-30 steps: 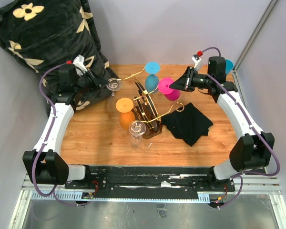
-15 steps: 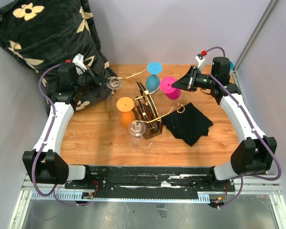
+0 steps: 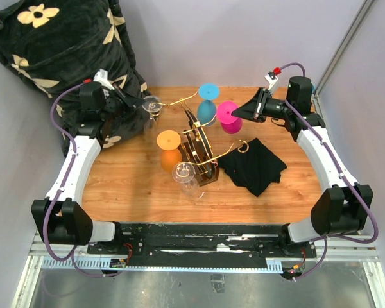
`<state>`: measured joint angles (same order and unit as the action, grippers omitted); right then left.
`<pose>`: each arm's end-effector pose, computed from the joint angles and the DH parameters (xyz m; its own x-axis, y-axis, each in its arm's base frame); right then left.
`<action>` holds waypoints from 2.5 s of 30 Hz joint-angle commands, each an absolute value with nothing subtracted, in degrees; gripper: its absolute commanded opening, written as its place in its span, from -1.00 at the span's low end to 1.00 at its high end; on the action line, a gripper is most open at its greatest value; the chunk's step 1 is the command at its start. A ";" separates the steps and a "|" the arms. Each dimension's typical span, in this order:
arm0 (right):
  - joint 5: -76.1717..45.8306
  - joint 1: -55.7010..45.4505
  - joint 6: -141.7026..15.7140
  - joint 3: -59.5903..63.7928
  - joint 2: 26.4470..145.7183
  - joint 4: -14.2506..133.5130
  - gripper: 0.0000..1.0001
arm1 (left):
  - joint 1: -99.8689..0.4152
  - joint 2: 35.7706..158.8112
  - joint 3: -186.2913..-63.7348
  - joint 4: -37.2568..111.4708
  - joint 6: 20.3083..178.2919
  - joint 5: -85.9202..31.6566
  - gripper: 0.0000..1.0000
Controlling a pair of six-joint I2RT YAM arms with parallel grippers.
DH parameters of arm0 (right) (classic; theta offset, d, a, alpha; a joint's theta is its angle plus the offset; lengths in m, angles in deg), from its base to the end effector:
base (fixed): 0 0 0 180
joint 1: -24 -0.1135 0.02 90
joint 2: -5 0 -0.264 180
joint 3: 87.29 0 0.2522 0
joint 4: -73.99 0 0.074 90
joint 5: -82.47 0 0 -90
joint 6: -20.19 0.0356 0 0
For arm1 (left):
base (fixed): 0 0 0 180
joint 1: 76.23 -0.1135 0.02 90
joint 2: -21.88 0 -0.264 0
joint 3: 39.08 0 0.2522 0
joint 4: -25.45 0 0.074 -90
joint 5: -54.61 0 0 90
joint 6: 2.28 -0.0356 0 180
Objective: Take the wine glass off the wine glass rack
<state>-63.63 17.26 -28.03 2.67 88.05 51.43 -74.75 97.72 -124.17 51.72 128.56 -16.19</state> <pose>0.3231 0.0679 0.3806 -0.7722 0.2829 -0.5689 -0.4622 0.3642 0.8085 0.3068 -0.0196 0.3785 -0.4429 -0.6063 -0.6605 0.0649 0.7130 -0.6981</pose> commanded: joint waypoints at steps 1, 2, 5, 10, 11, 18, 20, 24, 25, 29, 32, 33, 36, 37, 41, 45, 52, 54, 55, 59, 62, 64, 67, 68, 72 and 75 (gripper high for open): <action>-65.16 18.42 -27.08 3.04 86.12 54.25 -0.99 | -74.82 98.20 -123.90 42.69 132.18 -19.01 -0.99; -65.18 18.43 -26.99 3.06 86.17 54.25 -0.99 | -74.82 98.67 -123.65 41.64 133.12 -18.54 -0.99; -65.26 18.46 -26.67 3.10 86.29 54.57 -0.99 | -74.50 100.50 -122.91 37.77 135.22 -16.29 -0.99; -64.09 19.43 -26.26 3.11 85.92 54.90 -0.99 | -72.08 104.05 -123.38 34.32 137.55 -12.46 -0.99; -63.85 19.71 -26.10 3.17 85.95 54.95 -0.99 | -71.45 104.52 -123.77 34.34 137.73 -11.94 -0.99; -65.35 20.46 -22.40 2.38 88.90 59.86 -0.99 | -67.92 103.02 -124.79 37.65 135.02 -11.93 -0.99; -66.41 19.54 -20.49 1.96 89.72 62.95 -0.99 | -67.88 101.58 -124.69 39.04 133.81 -12.81 -0.99; -65.88 17.80 -20.96 3.53 91.72 63.45 -0.99 | -67.89 100.03 -124.52 40.36 132.59 -13.76 -0.99; -66.53 17.36 -20.96 4.52 92.54 63.30 -0.99 | -67.92 100.02 -124.72 40.69 132.47 -13.35 -0.99; -67.79 14.68 -22.23 6.42 94.23 61.32 -0.99 | -67.88 99.16 -123.81 39.72 133.11 -11.83 -0.99; -68.83 13.23 -23.44 5.71 93.88 59.43 -0.99 | -67.92 97.92 -122.61 38.98 133.23 -11.50 -0.99; -69.40 12.89 -23.56 4.81 93.18 59.43 -0.99 | -67.89 97.63 -122.48 39.25 133.06 -11.38 -0.99; -70.25 12.54 -25.26 2.18 90.09 56.74 -0.99 | -67.92 96.32 -122.17 40.01 132.72 -10.64 -0.99; -70.26 12.53 -27.19 2.00 89.00 53.85 -0.99 | -67.88 95.88 -122.21 40.42 132.60 -10.38 -0.99; -68.63 12.61 -36.75 3.71 86.08 39.18 -0.99 | -67.95 94.10 -122.41 43.08 131.67 -9.68 -0.99; -66.09 14.34 -43.38 5.15 84.77 30.39 -0.99 | -67.95 92.53 -123.27 47.08 129.27 -9.15 -0.99; -64.33 16.51 -49.66 6.94 84.62 22.74 -0.99 | -67.94 89.44 -124.13 53.97 125.98 -7.54 -0.99; -62.94 17.79 -51.17 7.54 84.51 20.91 -0.99 | -67.95 88.79 -124.35 56.09 124.63 -8.03 -0.99; -62.22 18.67 -51.78 7.69 84.42 20.19 -0.99 | -67.95 88.27 -124.57 57.39 123.60 -8.81 -0.99; -60.35 22.99 -53.78 8.39 84.34 18.28 -0.99 | -67.96 86.55 -126.44 63.66 118.78 -16.41 -0.99; -56.25 25.10 -56.63 10.40 85.14 15.30 -0.99 | -67.96 86.42 -128.38 67.92 115.49 -22.02 -0.99; -53.24 26.01 -57.91 11.71 85.89 13.84 -0.99 | -67.96 86.69 -129.86 70.43 113.19 -25.53 -0.99; -42.80 26.11 -61.08 14.52 87.48 10.79 -0.99 | -67.96 87.10 -131.82 74.15 110.41 -32.13 -0.99; -38.62 26.11 -62.00 15.07 88.21 10.30 -0.99 | -67.96 87.13 -132.26 75.26 109.54 -34.00 -0.99; -23.20 25.92 -63.08 16.86 91.30 9.81 -0.99 | -67.96 88.00 -134.11 79.03 106.24 -41.03 -0.99; -10.36 25.32 -63.17 18.07 94.23 9.24 -0.99 | -67.96 88.03 -134.53 80.86 104.83 -43.98 -0.99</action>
<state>-30.88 25.39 -60.68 15.72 90.91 11.93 -67.93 88.01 -132.28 77.38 109.22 -36.08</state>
